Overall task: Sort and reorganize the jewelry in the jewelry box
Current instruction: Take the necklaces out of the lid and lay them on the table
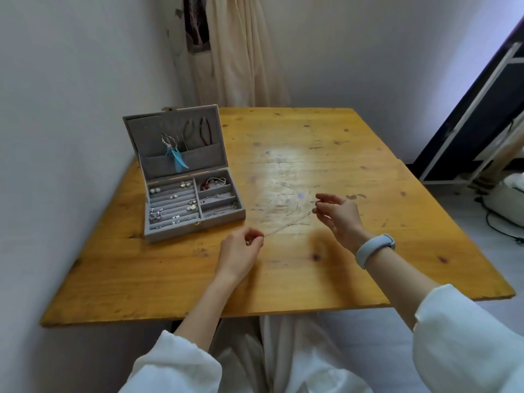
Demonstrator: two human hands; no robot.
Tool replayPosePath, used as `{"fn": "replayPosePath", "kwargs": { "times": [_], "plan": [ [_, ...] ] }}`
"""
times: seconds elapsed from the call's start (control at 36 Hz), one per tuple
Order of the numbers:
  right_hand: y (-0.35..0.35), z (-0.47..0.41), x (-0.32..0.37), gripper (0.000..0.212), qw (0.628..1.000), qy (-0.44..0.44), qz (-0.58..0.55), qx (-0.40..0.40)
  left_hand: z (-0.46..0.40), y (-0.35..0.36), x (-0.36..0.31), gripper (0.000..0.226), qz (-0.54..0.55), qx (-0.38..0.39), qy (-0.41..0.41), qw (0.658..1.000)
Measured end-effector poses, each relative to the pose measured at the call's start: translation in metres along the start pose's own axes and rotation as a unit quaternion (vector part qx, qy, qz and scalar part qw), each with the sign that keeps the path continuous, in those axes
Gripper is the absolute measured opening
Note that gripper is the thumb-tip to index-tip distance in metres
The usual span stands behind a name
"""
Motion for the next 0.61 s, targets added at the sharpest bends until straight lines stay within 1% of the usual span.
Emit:
{"fn": "replayPosePath", "kwargs": {
  "times": [0.08,0.19,0.36,0.53,0.58,0.61],
  "plan": [
    [0.002,-0.028,0.0,0.024,0.995,-0.026,0.09,0.017,-0.016,0.013,-0.011,0.011,-0.074,-0.019,0.034,0.997],
    [0.008,-0.069,0.008,0.027,0.971,-0.083,0.219,0.041,-0.041,0.028,-0.024,0.013,-0.113,-0.046,0.059,0.991],
    [0.028,-0.119,0.018,0.026,0.911,-0.166,0.366,0.095,-0.074,0.049,-0.042,0.015,-0.163,-0.084,0.092,0.979],
    [0.03,-0.15,0.014,0.025,0.859,-0.201,0.453,0.129,-0.085,0.057,-0.044,0.006,-0.203,-0.112,0.133,0.964],
    [0.027,-0.149,0.013,0.025,0.839,-0.221,0.479,0.131,-0.084,0.057,-0.043,0.009,-0.198,-0.112,0.146,0.963],
    [0.026,-0.144,0.014,0.025,0.826,-0.245,0.492,0.125,-0.083,0.057,-0.044,0.011,-0.195,-0.113,0.153,0.962]
  ]
}}
Point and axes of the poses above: each hand's wrist, its own z-axis away from the middle knuckle, its own y-axis out of the palm, x = y × z, the point moved 10 cm from there along -z, towards the middle knuckle, and after that the axes turned 11 degrees about -y, right-handed, at the moved point
